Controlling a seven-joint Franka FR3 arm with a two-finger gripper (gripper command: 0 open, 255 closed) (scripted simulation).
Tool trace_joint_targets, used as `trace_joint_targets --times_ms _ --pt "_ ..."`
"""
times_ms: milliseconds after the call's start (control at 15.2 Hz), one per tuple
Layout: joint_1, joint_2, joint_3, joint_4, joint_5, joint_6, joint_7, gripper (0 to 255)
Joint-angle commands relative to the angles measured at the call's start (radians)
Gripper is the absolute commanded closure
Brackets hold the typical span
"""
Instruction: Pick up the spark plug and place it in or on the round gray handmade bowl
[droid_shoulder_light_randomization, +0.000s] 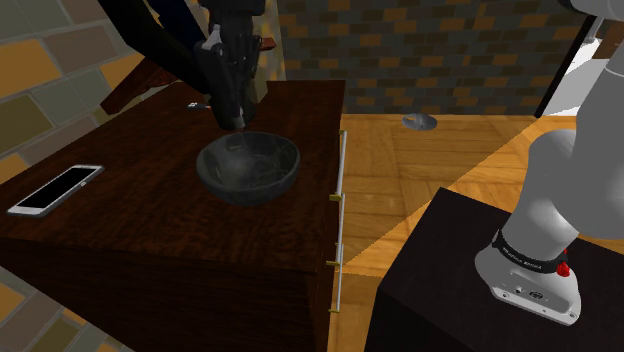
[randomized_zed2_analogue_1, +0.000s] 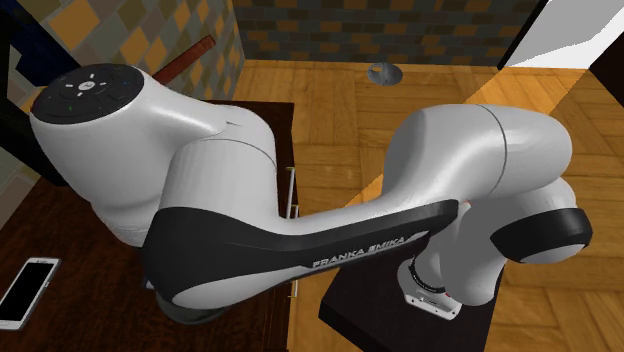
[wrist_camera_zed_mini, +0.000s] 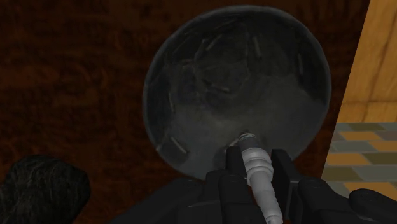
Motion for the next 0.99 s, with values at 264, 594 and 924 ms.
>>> trace_joint_targets --times_ms 264,594,924 --pt "-0.005 -0.038 -0.005 -0.130 0.014 0.094 -0.013 255" --pt "-0.006 -0.044 -0.005 -0.162 0.017 0.120 -0.016 255" --pt "-0.006 -0.044 -0.005 -0.162 0.017 0.120 -0.016 0"
